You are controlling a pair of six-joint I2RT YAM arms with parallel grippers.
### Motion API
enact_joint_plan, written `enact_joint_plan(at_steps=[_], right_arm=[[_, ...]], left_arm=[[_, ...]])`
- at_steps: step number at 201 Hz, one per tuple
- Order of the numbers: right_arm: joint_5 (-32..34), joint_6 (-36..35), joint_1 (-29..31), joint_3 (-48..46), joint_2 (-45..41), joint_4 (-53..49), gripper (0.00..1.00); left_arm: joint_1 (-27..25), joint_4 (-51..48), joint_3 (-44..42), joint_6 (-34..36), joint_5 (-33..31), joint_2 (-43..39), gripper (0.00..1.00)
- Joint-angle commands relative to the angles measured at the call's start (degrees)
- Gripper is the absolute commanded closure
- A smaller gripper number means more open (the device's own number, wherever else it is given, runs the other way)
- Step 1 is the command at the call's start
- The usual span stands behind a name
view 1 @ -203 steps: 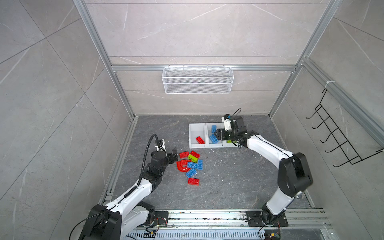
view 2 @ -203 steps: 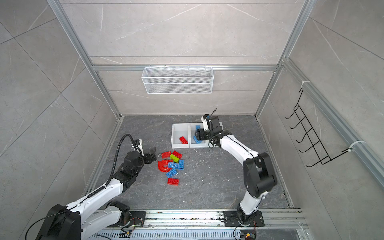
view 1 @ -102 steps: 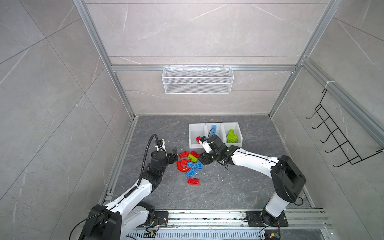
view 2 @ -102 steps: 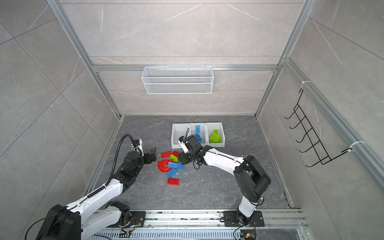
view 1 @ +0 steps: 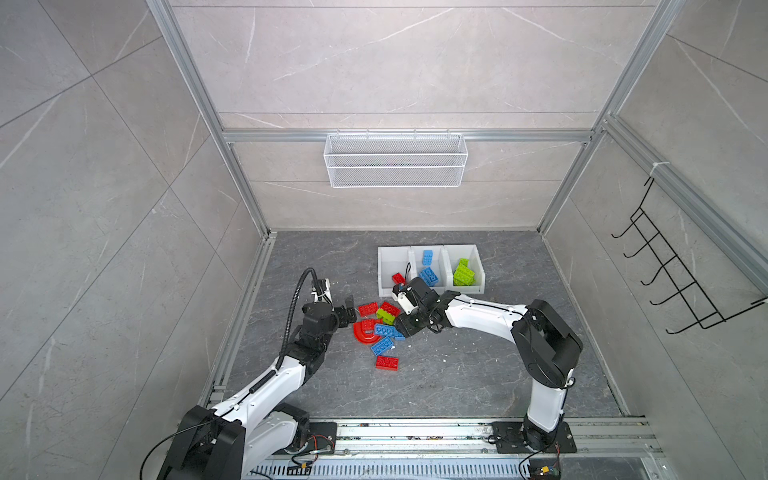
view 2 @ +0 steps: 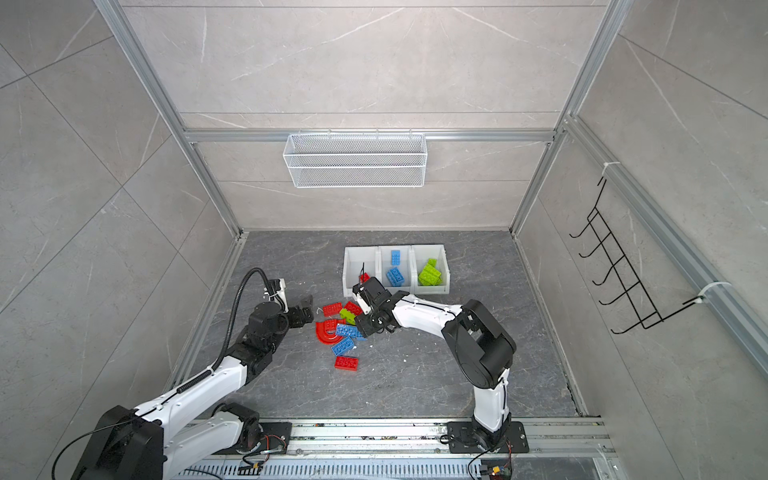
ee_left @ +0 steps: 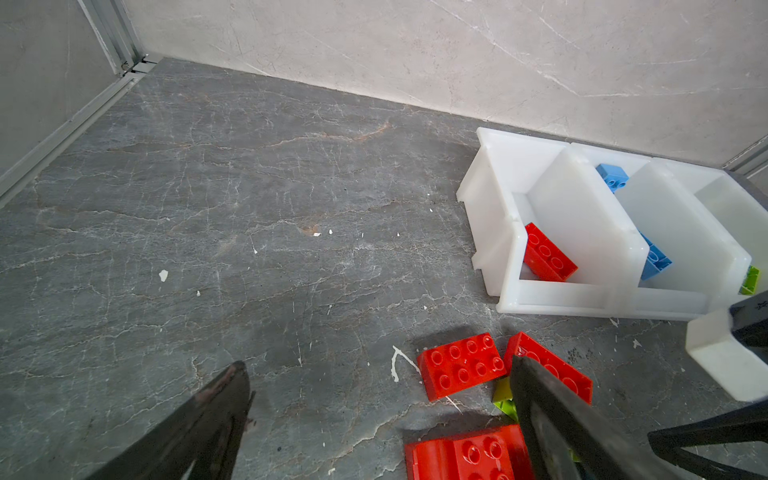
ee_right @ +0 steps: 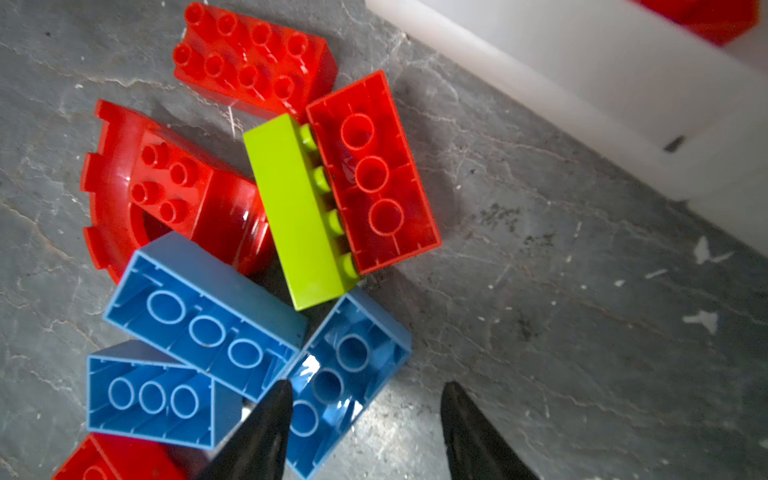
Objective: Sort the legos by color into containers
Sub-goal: 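Move the right gripper back over the pile to another blue brick, then lower the right gripper onto the blue brick and grasp it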
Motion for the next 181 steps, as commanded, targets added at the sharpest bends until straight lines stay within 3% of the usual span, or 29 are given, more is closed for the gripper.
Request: enact_joint_plan(at_steps=[1, 36, 71, 112, 181], right_arm=[[3.7, -1.6, 0.3, 2.6, 2.2, -3.6, 0.41], [11.1, -1.4, 0.2, 5.7, 2.8, -10.3, 0.41], [15.1, 0.1, -1.4, 2.4, -4.0, -9.3, 0.41], [8.1, 2.3, -1.3, -4.3, -11.0, 0.3, 0.30], [0.8, 3.8, -1.4, -1.3, -1.0, 0.9, 0.25]], left_arm=[[0.3, 2.3, 0.4, 0.1, -0.6, 0.0, 0.00], [0.2, 2.3, 0.5, 0.0, -0.4, 0.2, 0.00], [0.2, 2.1, 0.5, -0.3, -0.2, -0.3, 0.00], [0.2, 2.0, 0.2, -0.2, -0.5, -1.3, 0.00], [0.2, 2.2, 0.4, -0.3, -0.5, -0.5, 0.00]])
